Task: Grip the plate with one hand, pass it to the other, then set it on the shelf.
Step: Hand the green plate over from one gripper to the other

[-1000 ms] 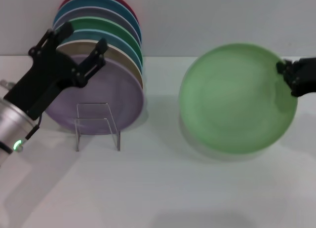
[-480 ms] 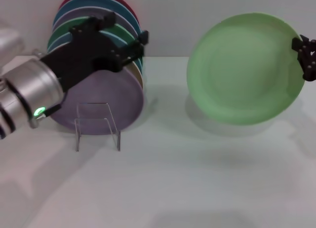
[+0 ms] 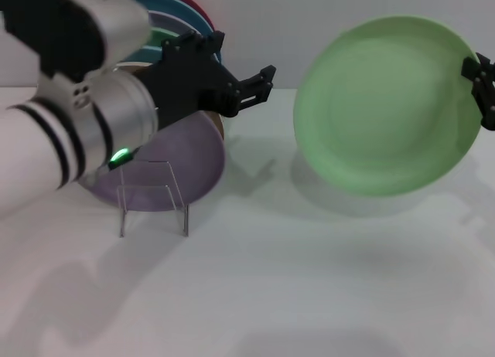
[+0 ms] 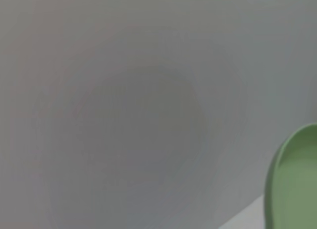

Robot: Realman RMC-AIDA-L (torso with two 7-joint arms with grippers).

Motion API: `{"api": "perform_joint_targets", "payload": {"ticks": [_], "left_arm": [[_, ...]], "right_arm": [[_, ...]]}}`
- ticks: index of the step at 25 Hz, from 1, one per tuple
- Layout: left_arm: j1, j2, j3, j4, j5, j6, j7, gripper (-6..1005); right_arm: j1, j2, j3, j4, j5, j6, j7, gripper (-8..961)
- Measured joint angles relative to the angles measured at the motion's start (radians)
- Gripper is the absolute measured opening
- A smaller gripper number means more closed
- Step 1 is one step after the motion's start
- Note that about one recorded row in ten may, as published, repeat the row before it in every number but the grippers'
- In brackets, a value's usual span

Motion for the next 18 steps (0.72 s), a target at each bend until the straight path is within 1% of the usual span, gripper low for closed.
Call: {"api": "perform_joint_targets", "payload": {"ticks": [1, 2, 3, 4, 6, 7, 8, 9, 13, 14, 16, 17, 18], "left_arm": [[0.0, -0.021, -0.019, -0.013, -0.015, -0.04, 0.039, 681], [0.002, -0.05, -0.045, -0.027, -0.046, -0.092, 0.109, 680], [0.011, -0.104, -0.099, -0.045, -0.131, -0.163, 0.256, 680], [0.011, -0.104, -0.099, -0.045, -0.131, -0.163, 0.256, 679], [0.024, -0.175, -0.167, -0.052, -0.237, -0.229, 0.435, 678], [0.03, -0.203, -0.196, -0.052, -0.275, -0.255, 0.504, 677], [0.037, -0.249, -0.241, -0.049, -0.317, -0.3, 0.596, 677], [0.04, -0.278, -0.271, -0.047, -0.348, -0.331, 0.659, 676], [0.04, -0.278, -0.271, -0.047, -0.348, -0.331, 0.659, 674], [0.042, -0.3, -0.301, -0.041, -0.394, -0.368, 0.73, 674], [0.042, -0.3, -0.301, -0.041, -0.394, -0.368, 0.73, 673], [0.025, -0.298, -0.314, -0.002, -0.523, -0.39, 0.814, 672], [0.019, -0.298, -0.314, 0.013, -0.536, -0.39, 0.82, 672]], "right_arm": [[0.001, 0.0, 0.007, -0.01, 0.001, 0.012, -0.011, 23], [0.002, 0.0, 0.015, -0.019, 0.003, 0.026, -0.021, 23], [0.003, 0.0, 0.021, -0.025, 0.003, 0.037, -0.029, 23], [0.003, 0.0, 0.025, -0.03, 0.004, 0.044, -0.032, 22], [0.004, 0.0, 0.031, -0.036, 0.004, 0.054, -0.035, 22], [0.004, 0.001, 0.035, -0.039, 0.004, 0.062, -0.036, 22], [0.004, 0.001, 0.038, -0.041, 0.004, 0.07, -0.038, 22], [0.004, 0.001, 0.042, -0.044, 0.005, 0.082, -0.042, 22], [0.005, 0.002, 0.055, -0.057, 0.007, 0.113, -0.056, 23], [0.005, 0.002, 0.059, -0.059, 0.008, 0.118, -0.057, 23], [0.007, 0.002, 0.066, -0.062, 0.009, 0.134, -0.058, 23], [0.008, 0.002, 0.066, -0.065, 0.011, 0.142, -0.058, 23], [0.01, 0.002, 0.067, -0.068, 0.014, 0.151, -0.058, 23]]}}
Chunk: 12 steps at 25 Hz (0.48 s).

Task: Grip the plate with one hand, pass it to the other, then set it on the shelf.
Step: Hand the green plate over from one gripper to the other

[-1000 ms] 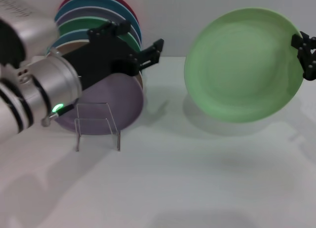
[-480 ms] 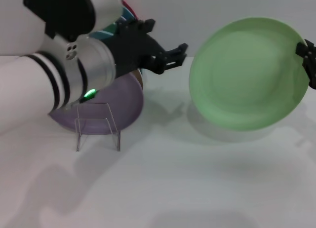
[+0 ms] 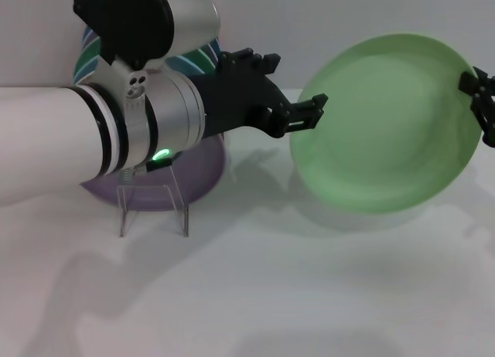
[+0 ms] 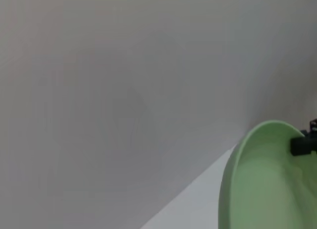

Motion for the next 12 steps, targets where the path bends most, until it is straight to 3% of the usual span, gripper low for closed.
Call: {"api": "perform_joint_targets", "payload": {"ticks": [12], "left_arm": [[-0.04, -0.005, 0.02, 0.076, -0.016, 0.062, 0.003, 666]], "right_arm": [[0.018, 0.0, 0.011, -0.022, 0.02, 0.077, -0.002, 23]]}}
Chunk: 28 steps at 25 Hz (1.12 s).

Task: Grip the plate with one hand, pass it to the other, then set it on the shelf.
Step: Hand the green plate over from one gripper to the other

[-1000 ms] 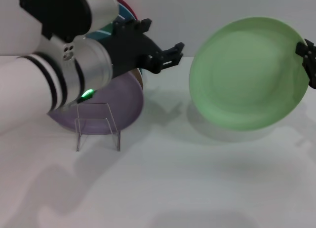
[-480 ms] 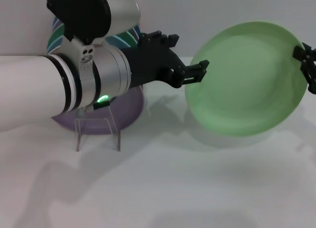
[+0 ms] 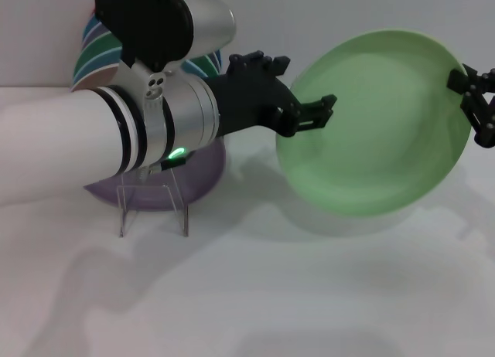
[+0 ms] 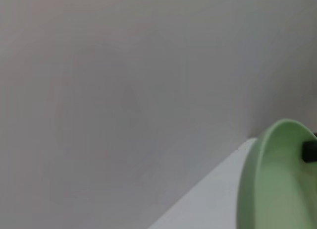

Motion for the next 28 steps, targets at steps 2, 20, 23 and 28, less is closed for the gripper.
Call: {"api": "perform_joint_targets", "payload": {"ticks": [2, 20, 23, 28], "left_arm": [[0.007, 0.0, 0.001, 0.001, 0.0, 0.023, 0.001, 665], [0.035, 0.0, 0.044, -0.009, -0.016, 0.087, 0.146, 350], [0.035, 0.0, 0.05, -0.01, -0.026, 0.104, 0.162, 281], [0.039, 0.001, 0.057, -0.014, -0.075, 0.128, 0.231, 174]], "right_arm": [[0.0, 0.0, 0.0, 0.0, 0.0, 0.006, 0.0, 23], [0.004, -0.001, 0.004, -0.058, 0.03, 0.113, 0.005, 32], [0.005, 0.0, 0.008, -0.083, 0.048, 0.131, 0.005, 34], [0.004, 0.0, 0.017, -0.152, 0.107, 0.146, 0.005, 198]]}}
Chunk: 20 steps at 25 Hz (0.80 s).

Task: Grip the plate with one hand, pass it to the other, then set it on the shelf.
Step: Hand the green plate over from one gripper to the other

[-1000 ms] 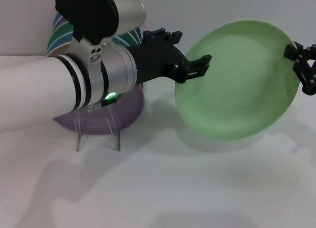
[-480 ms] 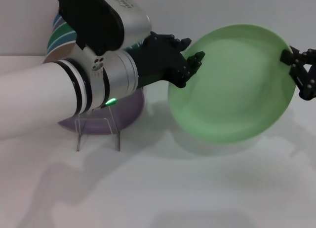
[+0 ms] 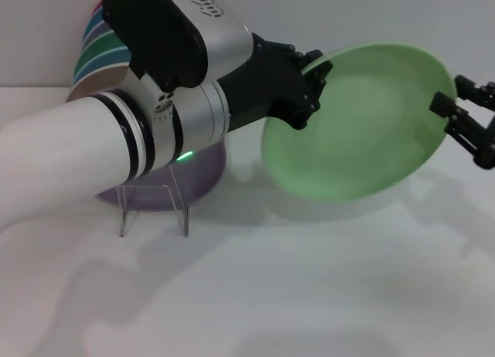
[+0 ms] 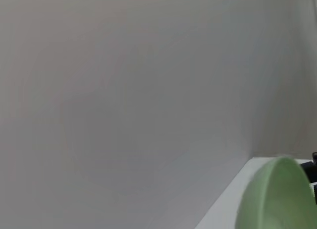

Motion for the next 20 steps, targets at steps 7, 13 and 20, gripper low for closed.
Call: {"api": "perform_joint_targets", "payload": {"ticks": [7, 13, 20], "left_arm": [[0.034, 0.002, 0.0, -0.019, -0.029, 0.063, 0.079, 83], [0.084, 0.005, 0.039, -0.046, -0.028, 0.241, 0.253, 81], [0.175, 0.015, 0.341, 0.023, 0.219, 0.877, 0.527, 80]], "right_arm": [[-0.02, 0.006, 0.208, -0.255, 0.198, 0.201, -0.025, 503], [0.002, 0.009, 0.44, -0.45, 0.25, 0.362, -0.106, 652], [0.01, 0.009, 0.457, -0.468, 0.247, 0.355, -0.108, 652]]}}
